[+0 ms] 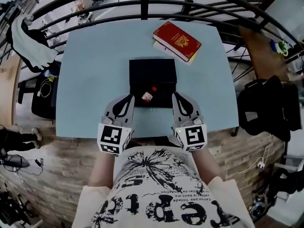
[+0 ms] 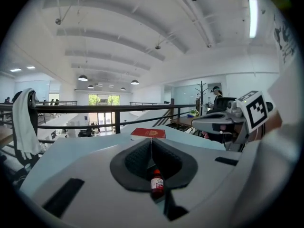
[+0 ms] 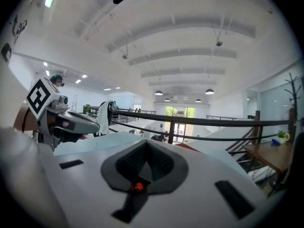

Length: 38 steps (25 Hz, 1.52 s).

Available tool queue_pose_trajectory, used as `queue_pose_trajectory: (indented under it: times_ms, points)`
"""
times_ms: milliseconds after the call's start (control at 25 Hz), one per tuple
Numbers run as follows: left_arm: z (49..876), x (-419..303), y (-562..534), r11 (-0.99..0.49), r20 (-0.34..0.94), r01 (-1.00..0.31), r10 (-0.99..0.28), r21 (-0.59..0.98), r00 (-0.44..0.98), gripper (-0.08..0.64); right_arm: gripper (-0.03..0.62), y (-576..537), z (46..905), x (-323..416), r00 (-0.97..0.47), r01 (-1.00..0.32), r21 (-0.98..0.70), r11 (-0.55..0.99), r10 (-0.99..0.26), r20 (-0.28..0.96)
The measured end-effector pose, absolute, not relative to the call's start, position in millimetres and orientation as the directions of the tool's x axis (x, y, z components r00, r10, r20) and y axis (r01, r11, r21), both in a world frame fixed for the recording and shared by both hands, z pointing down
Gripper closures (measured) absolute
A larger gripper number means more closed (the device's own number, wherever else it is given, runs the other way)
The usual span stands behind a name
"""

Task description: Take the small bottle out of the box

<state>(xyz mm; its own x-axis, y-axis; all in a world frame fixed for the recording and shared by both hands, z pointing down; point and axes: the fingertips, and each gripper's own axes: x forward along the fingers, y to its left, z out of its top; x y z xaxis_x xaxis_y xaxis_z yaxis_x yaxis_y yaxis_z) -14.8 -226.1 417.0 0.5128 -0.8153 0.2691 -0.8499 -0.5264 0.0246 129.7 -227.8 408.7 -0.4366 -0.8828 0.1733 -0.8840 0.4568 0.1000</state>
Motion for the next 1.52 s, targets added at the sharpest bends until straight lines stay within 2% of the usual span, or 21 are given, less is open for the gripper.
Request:
queue_pose_trajectory:
  times_ms: [400,760,800,880,1080,1240,1520]
  points:
    - [495.1,27.7,-250.7,-0.428,0.478,-0.904,-0.789,0.021,0.385,0.54,0.583,-267.5,445.1,159.5,-0.589,-0.787,0.034,0.616,-0.766,0.258]
    - [565.1,37.6,-258.5,-0.482,0.703,-0.876,-0.615,0.023,0.357,0.537,0.583,-282.6,458.2,170.3,-0.572,-0.802,-0.003,0.597,-0.767,0.289]
    - [570.7,39.0,-258.7,-0.499,0.722,-0.866,-0.589,0.029,0.364,0.524,0.583,-283.3,459.8,170.4,-0.564,-0.809,-0.009,0.588,-0.772,0.293]
    - [580.9,42.6,-259.7,-0.541,0.755,-0.84,-0.532,0.045,0.383,0.455,0.583,-283.9,462.9,169.1,-0.55,-0.821,-0.022,0.571,-0.779,0.3]
    - [605.9,50.6,-264.5,-0.606,0.819,-0.791,-0.412,0.082,0.4,0.373,0.583,-280.9,468.1,165.9,-0.515,-0.846,-0.04,0.532,-0.796,0.317]
    - [625.9,49.5,-274.1,-0.617,0.853,-0.779,-0.342,0.112,0.395,0.342,0.583,-279.7,469.8,165.3,-0.491,-0.86,-0.033,0.509,-0.809,0.324]
    - [650.3,53.6,-283.3,-0.645,0.876,-0.75,-0.266,0.148,0.402,0.328,0.583,-281.2,468.2,172.8,-0.445,-0.888,-0.037,0.458,-0.836,0.321]
